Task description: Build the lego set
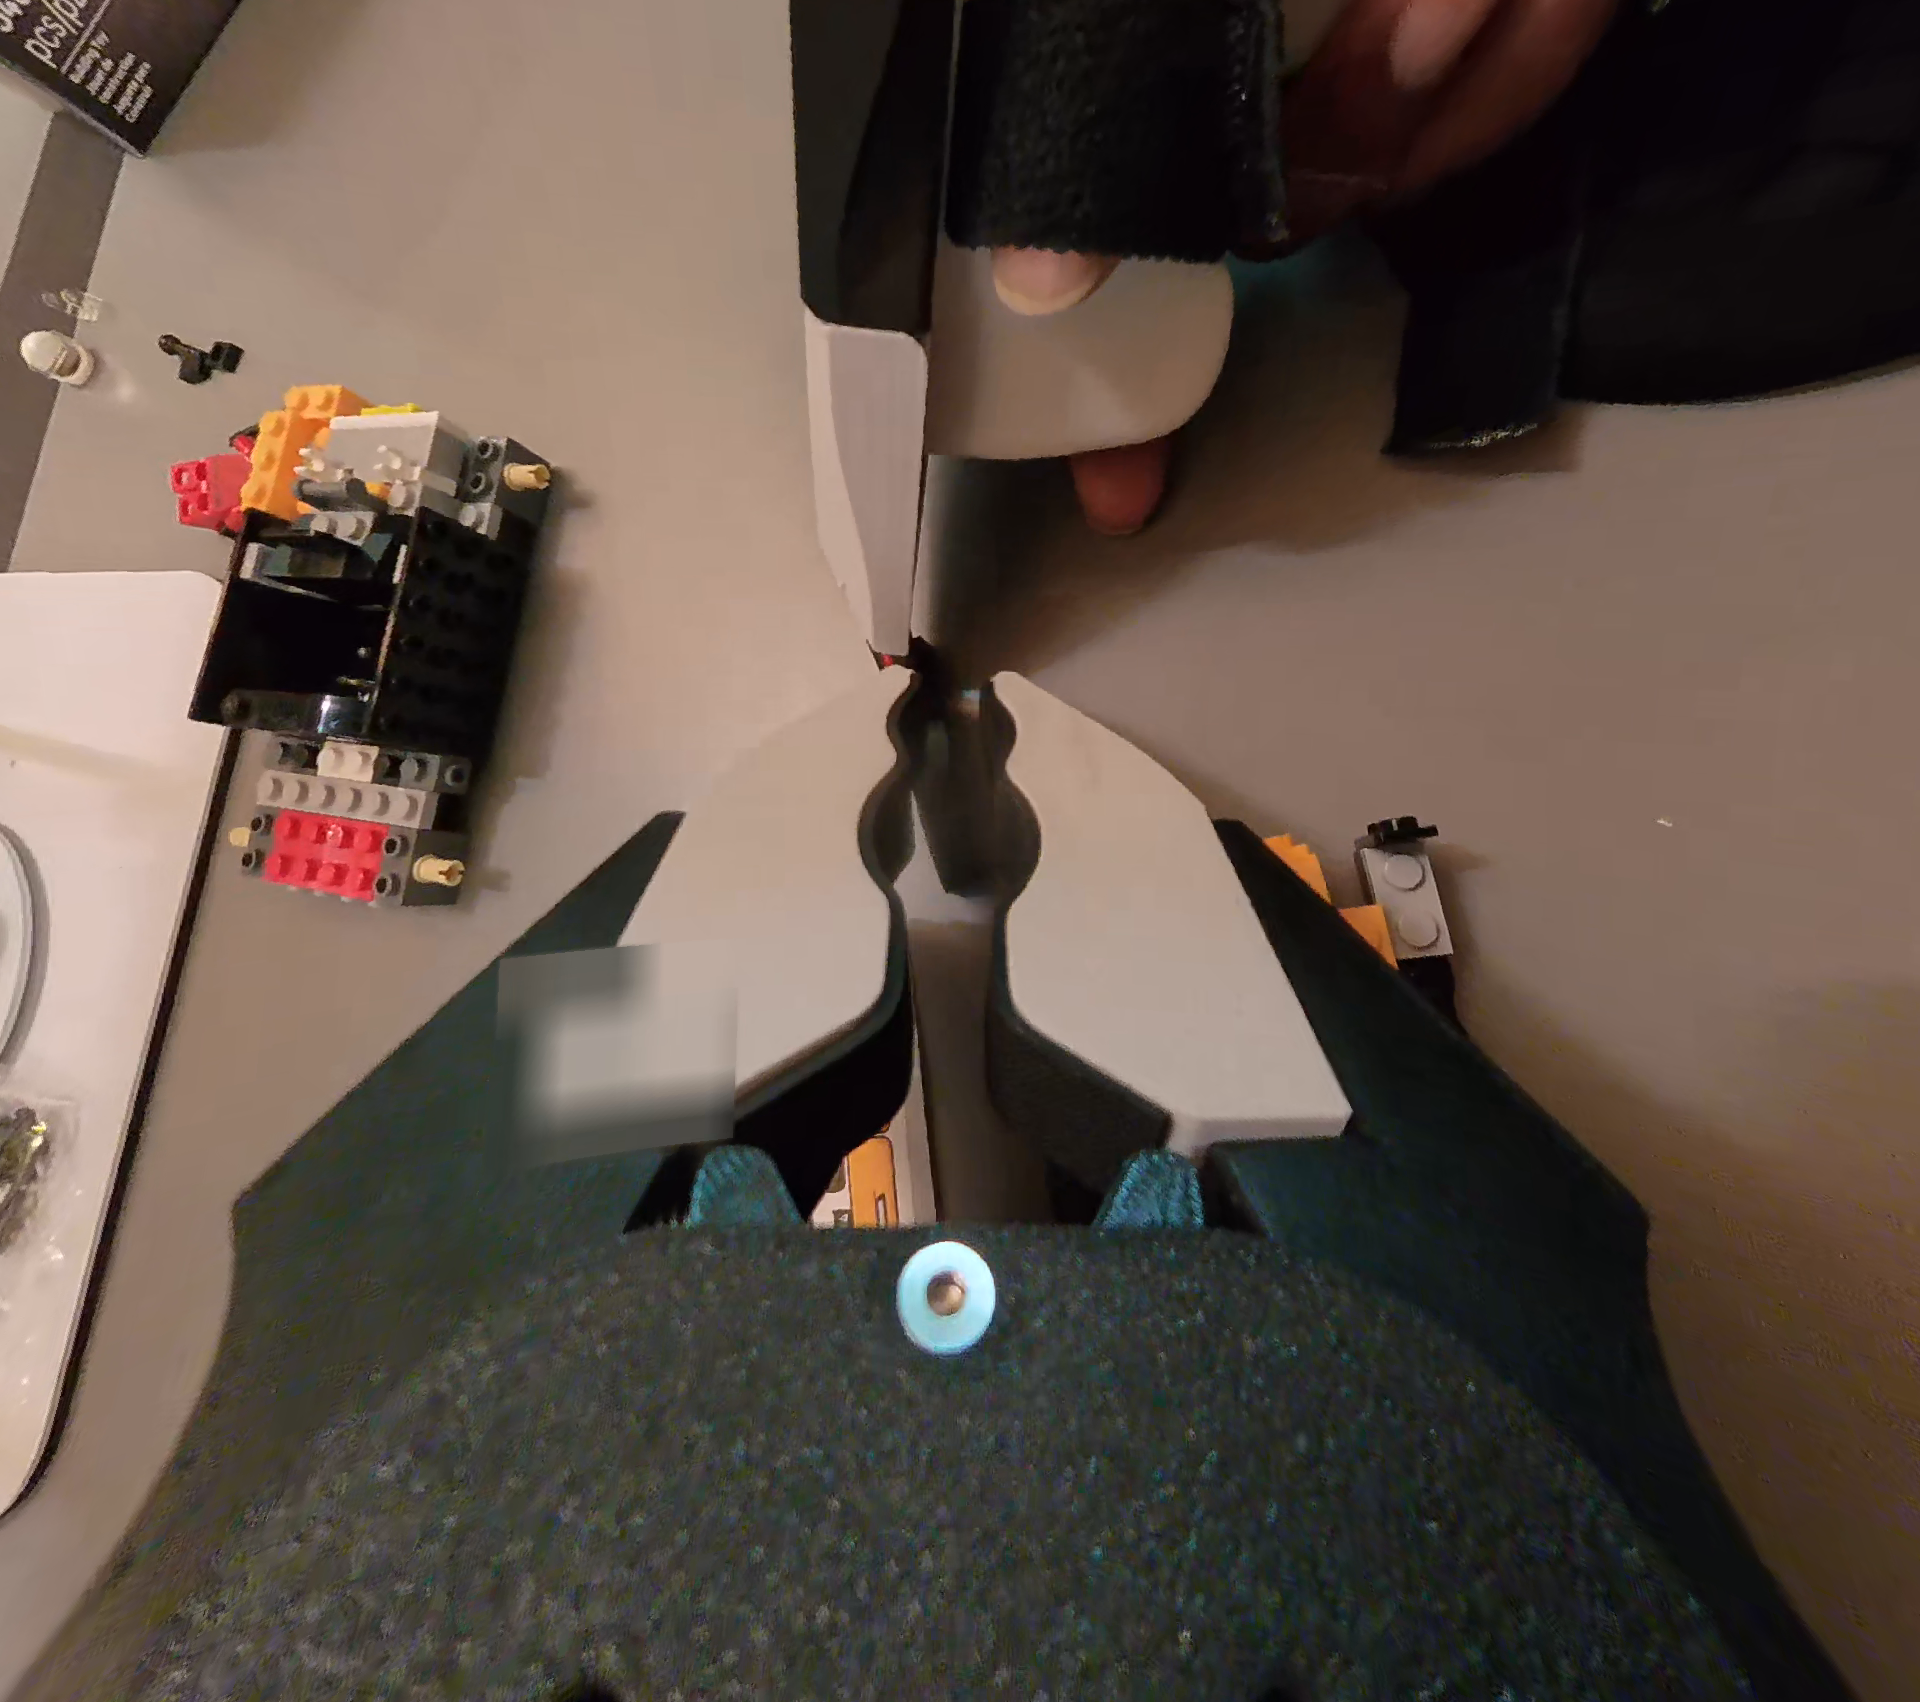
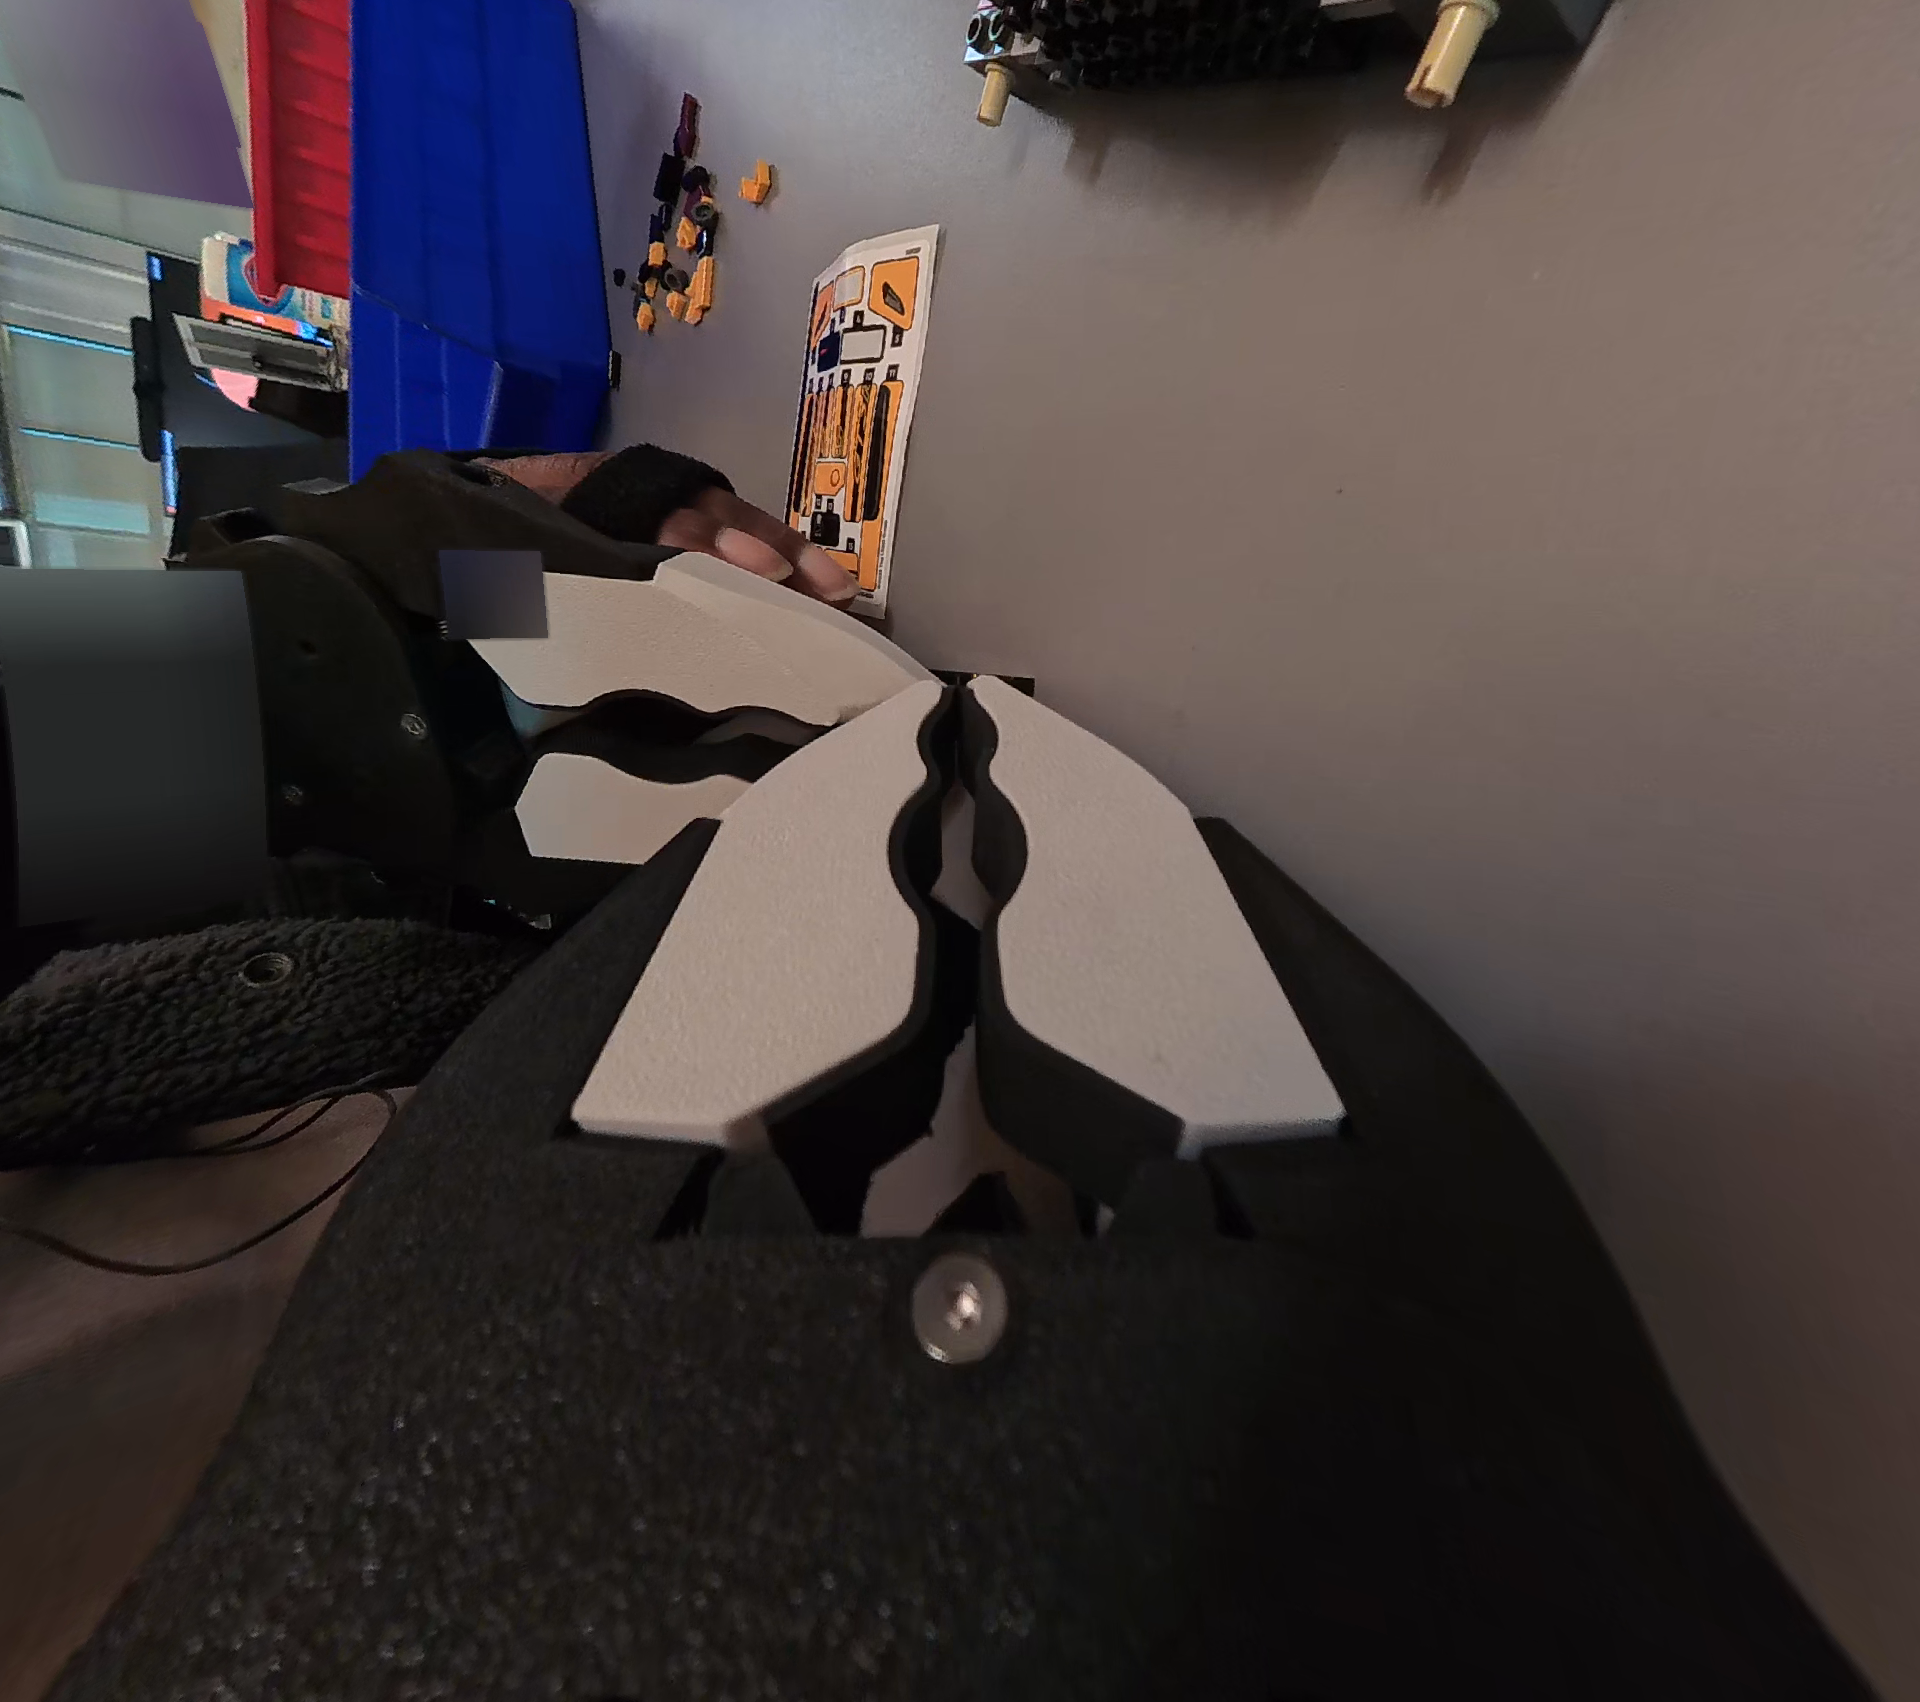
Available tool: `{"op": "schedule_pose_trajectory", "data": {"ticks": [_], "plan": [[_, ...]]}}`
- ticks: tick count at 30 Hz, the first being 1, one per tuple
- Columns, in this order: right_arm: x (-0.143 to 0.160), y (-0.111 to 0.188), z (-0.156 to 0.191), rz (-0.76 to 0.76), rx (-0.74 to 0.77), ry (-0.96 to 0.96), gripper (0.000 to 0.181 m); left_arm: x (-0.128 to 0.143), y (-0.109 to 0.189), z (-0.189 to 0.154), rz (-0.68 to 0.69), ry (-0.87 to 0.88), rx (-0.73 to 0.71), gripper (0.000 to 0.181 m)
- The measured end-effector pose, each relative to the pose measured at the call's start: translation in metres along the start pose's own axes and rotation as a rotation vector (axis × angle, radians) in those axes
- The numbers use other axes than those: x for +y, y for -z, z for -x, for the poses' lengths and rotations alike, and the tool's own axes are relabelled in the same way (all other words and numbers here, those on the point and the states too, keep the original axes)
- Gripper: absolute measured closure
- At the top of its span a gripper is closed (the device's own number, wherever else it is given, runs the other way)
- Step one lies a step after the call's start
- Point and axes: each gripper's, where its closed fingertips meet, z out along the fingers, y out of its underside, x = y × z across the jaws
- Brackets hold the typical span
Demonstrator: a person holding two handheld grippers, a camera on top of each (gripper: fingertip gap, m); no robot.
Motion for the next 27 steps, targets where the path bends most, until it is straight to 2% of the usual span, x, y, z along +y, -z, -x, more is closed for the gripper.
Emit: {"op": "schedule_pose_trajectory", "data": {"ticks": [12,18,19,22,24,27], "plan": [[0.003,0.002,0.000,0.065,0.002,0.051,0.179,0.000,0.000,-0.001,0.001,0.004,0.012,0.175],[0.009,0.003,-0.001,0.151,0.054,0.182,0.173,0.000,0.000,-0.004,-0.006,0.009,0.030,0.181],[0.009,0.003,-0.002,0.158,0.068,0.209,0.171,0.005,-0.002,-0.010,0.028,0.010,0.065,0.180],[0.009,0.006,-0.003,0.168,0.101,0.300,0.167,0.006,0.000,0.003,0.032,-0.038,-0.036,0.176],[0.009,0.007,-0.003,0.163,0.107,0.332,0.166,-0.002,0.004,0.000,-0.011,-0.011,0.002,0.181],[0.008,0.009,-0.004,0.160,0.106,0.354,0.163,-0.003,0.009,0.007,-0.027,-0.004,-0.015,0.180]]}}
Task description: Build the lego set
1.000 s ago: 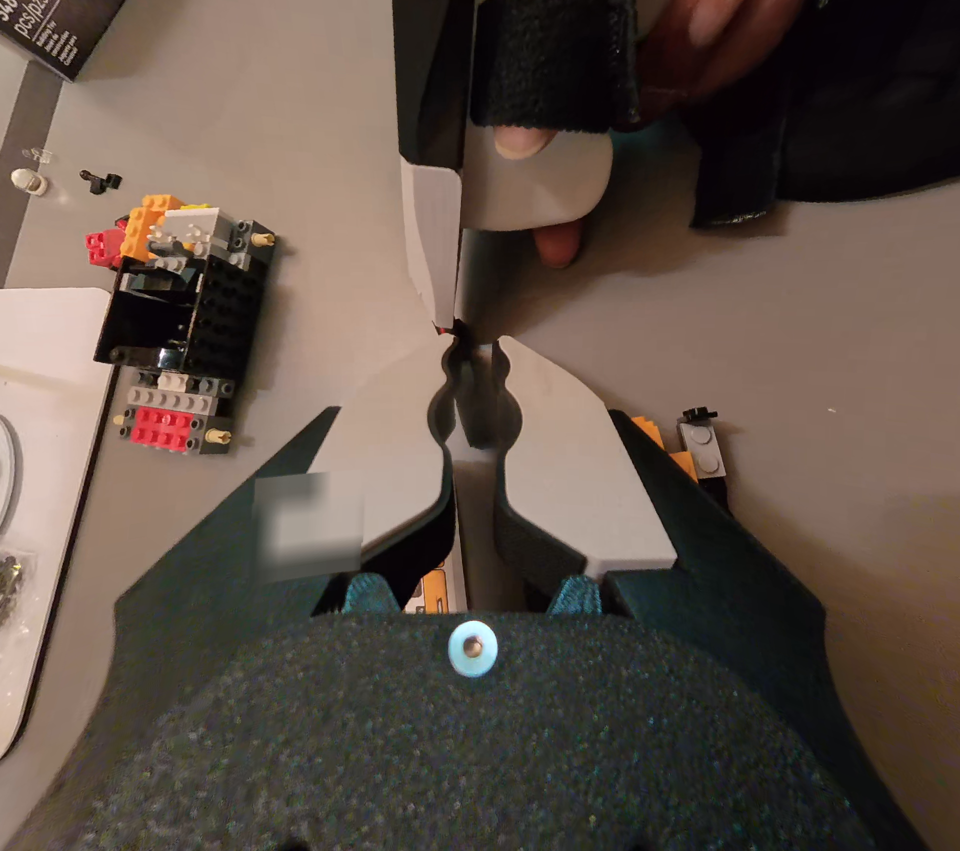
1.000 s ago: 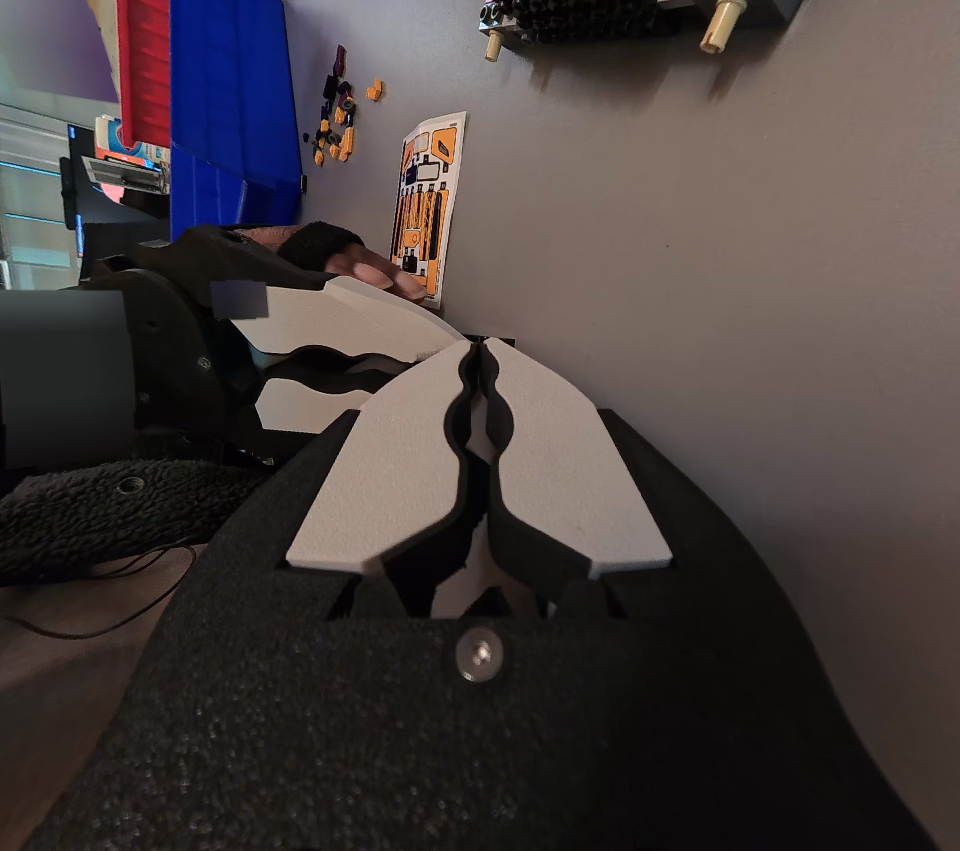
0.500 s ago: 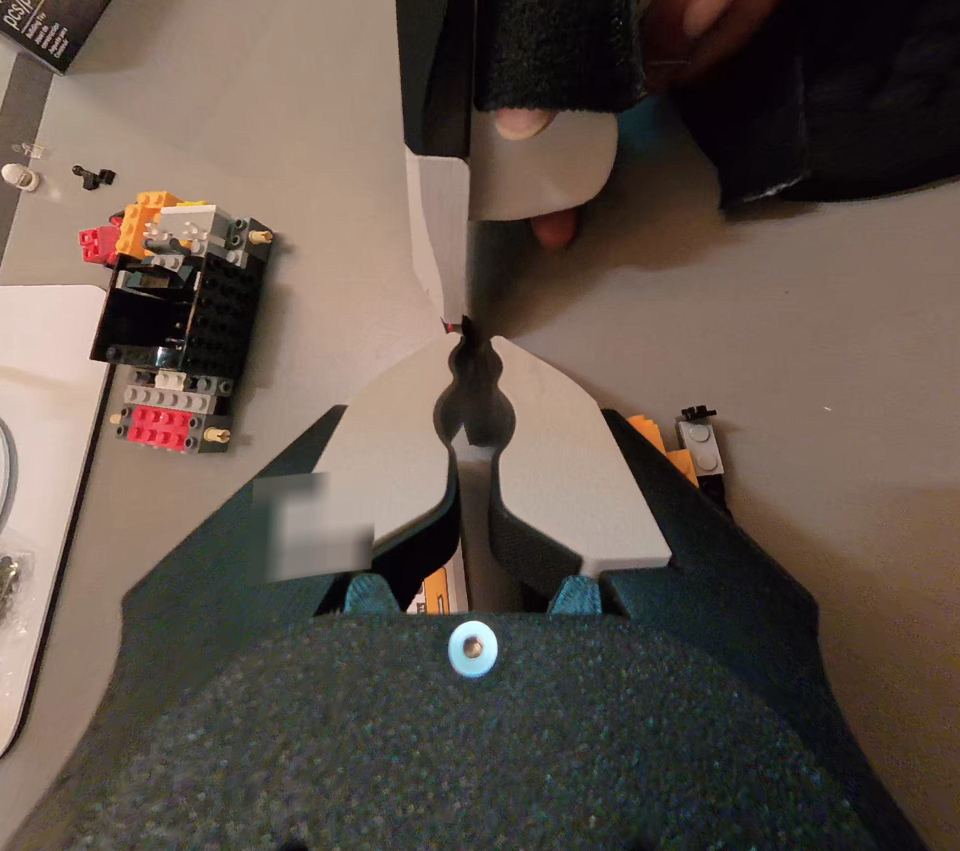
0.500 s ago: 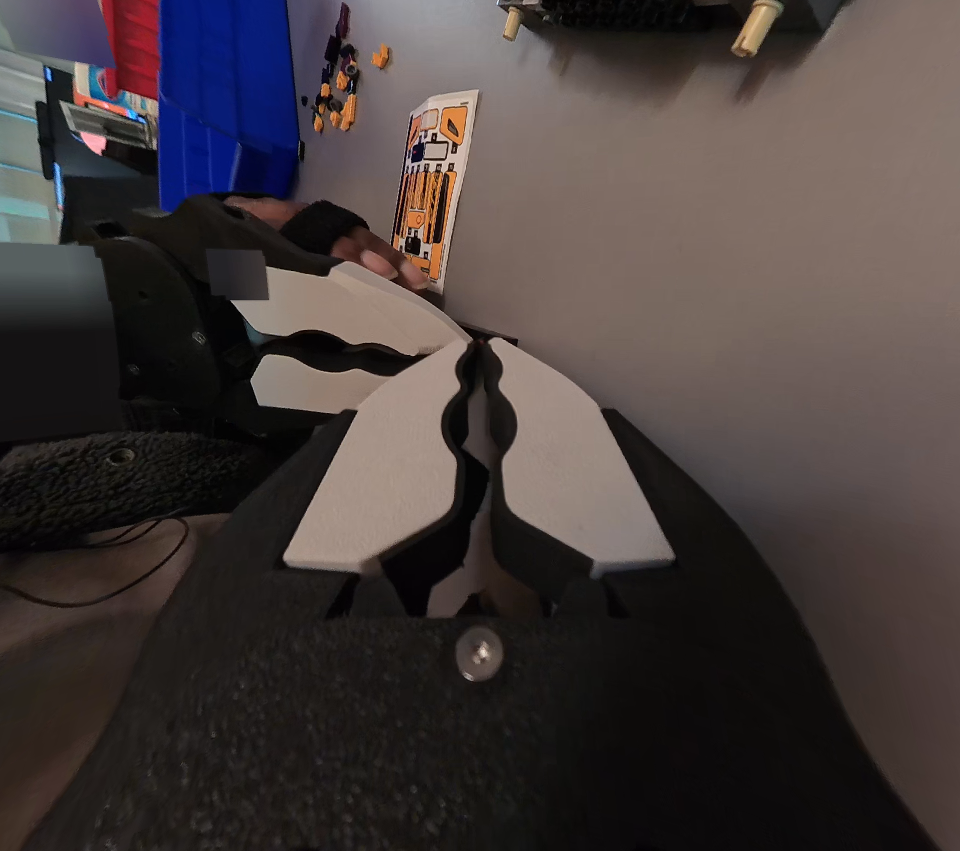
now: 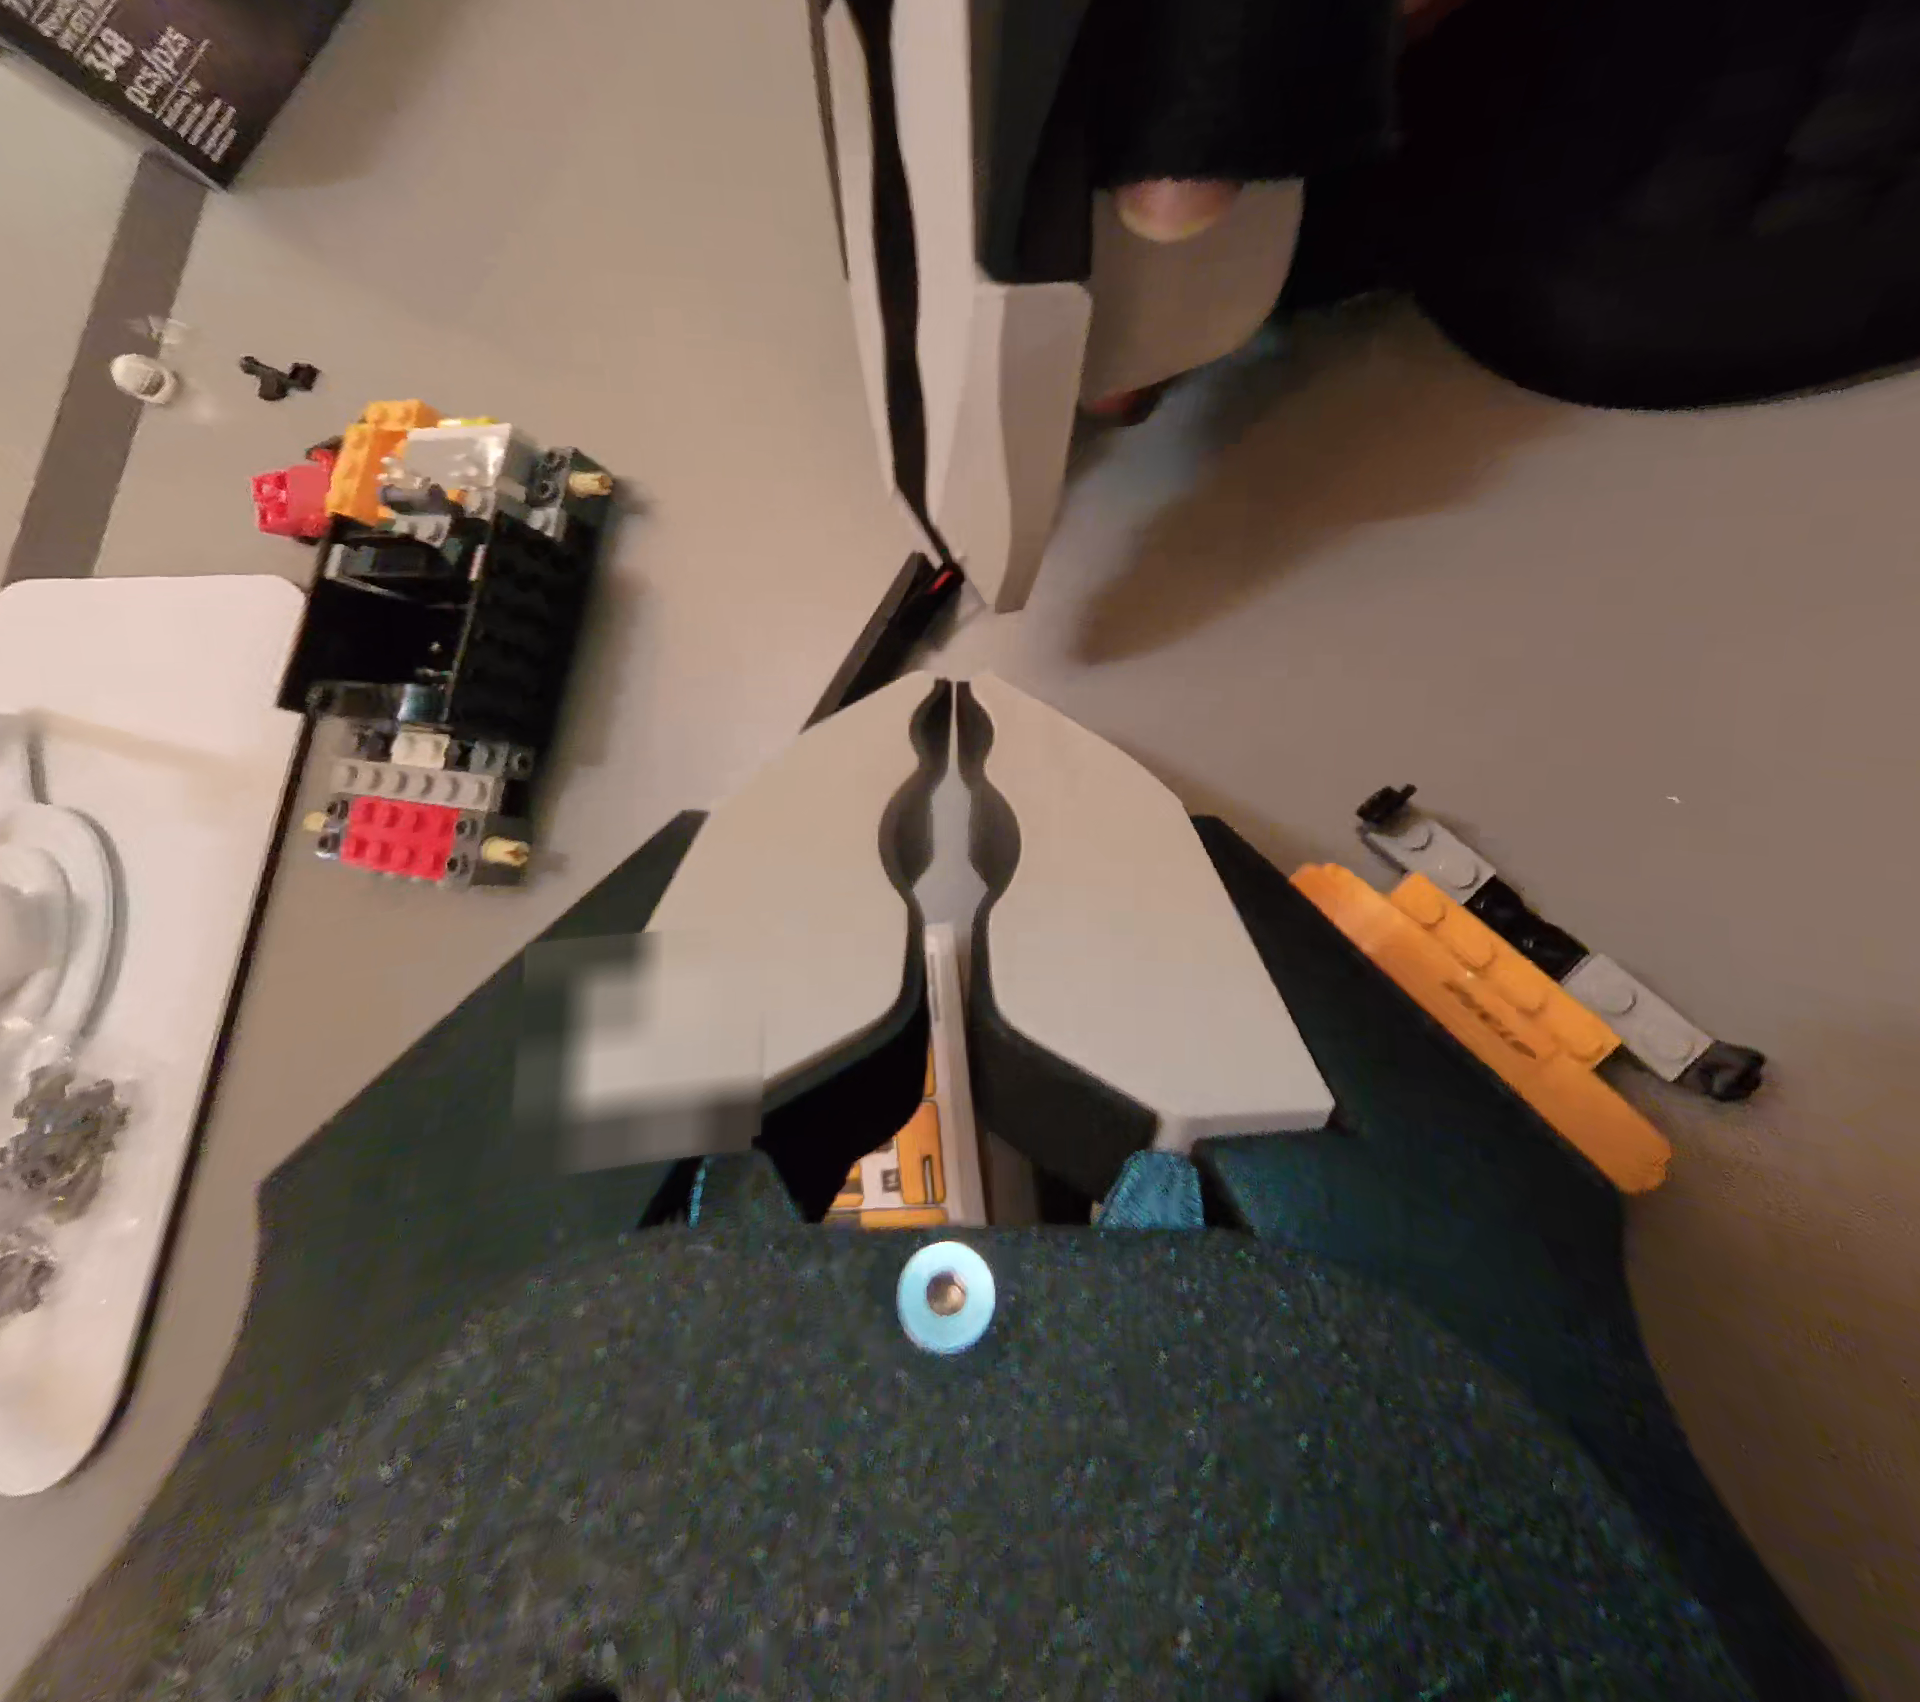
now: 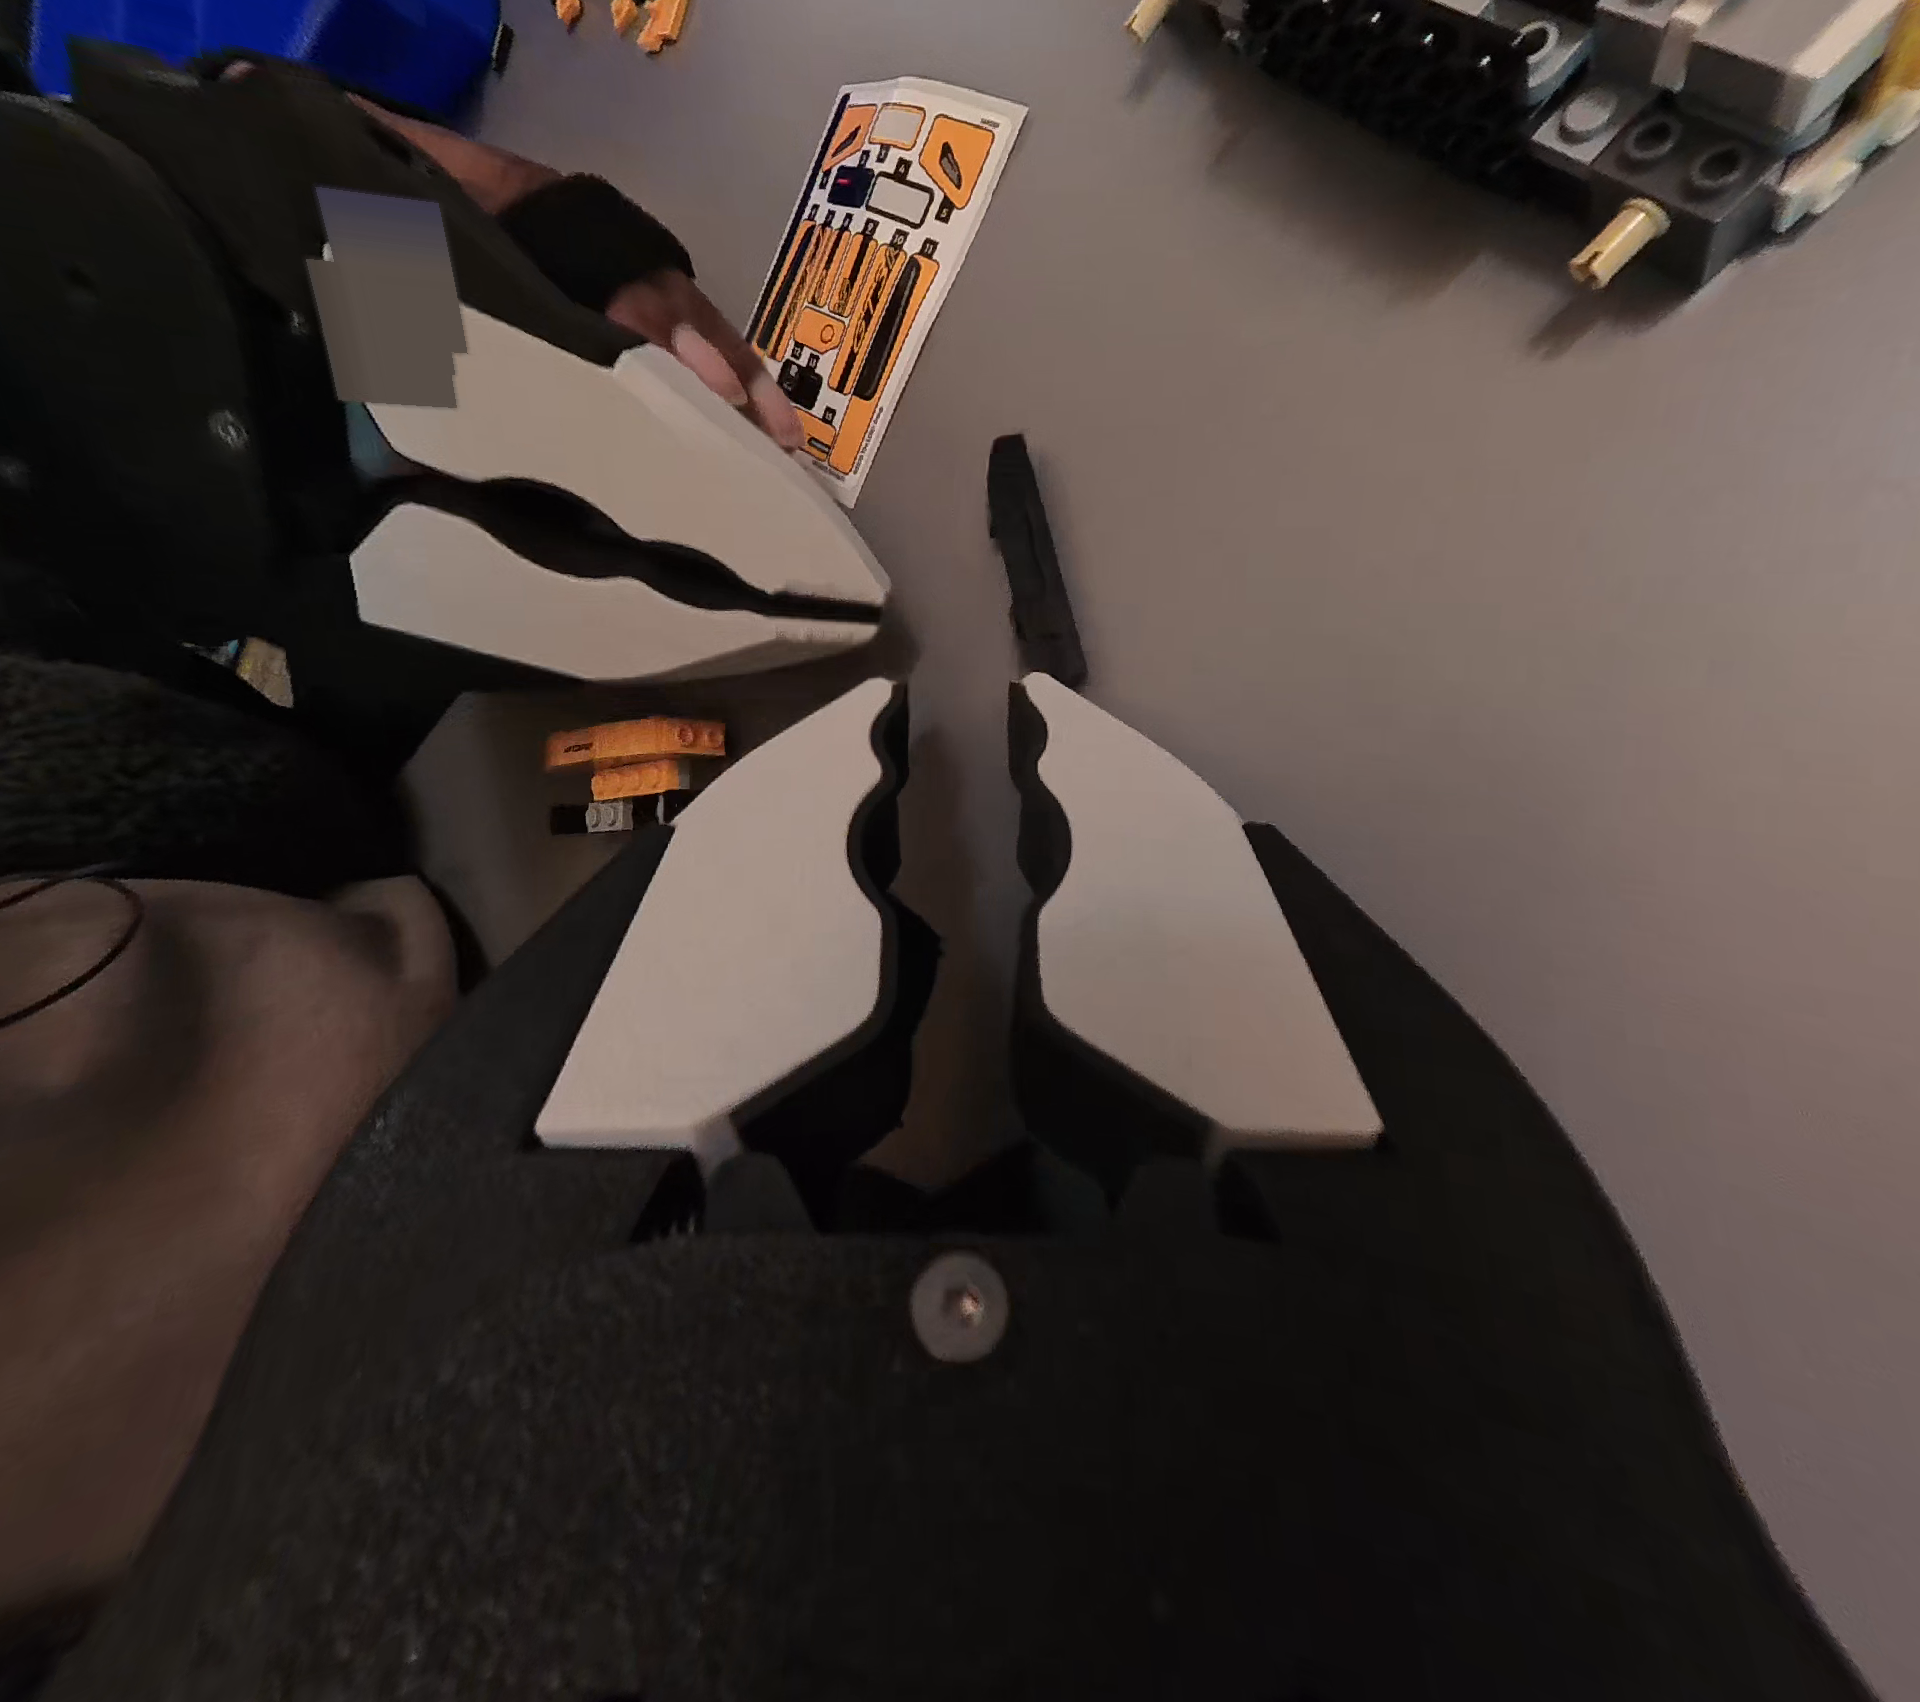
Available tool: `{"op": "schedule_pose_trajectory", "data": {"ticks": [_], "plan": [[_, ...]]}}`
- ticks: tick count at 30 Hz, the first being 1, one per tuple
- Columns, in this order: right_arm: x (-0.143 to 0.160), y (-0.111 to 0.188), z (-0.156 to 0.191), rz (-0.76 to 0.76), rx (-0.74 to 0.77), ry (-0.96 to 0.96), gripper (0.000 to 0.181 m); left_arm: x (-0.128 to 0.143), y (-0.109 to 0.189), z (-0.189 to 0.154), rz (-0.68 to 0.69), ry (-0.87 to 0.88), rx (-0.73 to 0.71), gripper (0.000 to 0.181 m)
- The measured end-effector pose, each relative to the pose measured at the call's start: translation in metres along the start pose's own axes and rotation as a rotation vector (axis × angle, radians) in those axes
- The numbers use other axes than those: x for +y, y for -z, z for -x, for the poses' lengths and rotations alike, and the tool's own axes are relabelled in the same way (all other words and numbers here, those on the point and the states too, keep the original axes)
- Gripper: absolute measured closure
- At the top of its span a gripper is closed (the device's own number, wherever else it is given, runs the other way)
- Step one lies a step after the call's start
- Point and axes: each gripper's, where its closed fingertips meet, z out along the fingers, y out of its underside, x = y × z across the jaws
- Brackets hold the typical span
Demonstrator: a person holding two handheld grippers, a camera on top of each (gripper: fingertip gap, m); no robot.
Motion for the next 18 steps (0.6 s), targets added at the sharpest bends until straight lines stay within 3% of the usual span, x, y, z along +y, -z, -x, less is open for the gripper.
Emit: {"op": "schedule_pose_trajectory", "data": {"ticks": [6,11,18], "plan": [[0.000,0.000,0.000,-0.006,-0.010,-0.003,0.164,0.005,-0.002,0.016,-0.020,-0.009,-0.012,0.160],[0.000,-0.002,0.002,0.019,-0.016,0.024,0.164,0.005,-0.017,0.014,0.011,-0.078,0.106,0.147],[0.002,-0.002,0.003,0.052,-0.028,0.044,0.164,0.002,-0.023,0.007,0.038,-0.143,0.248,0.165]]}}
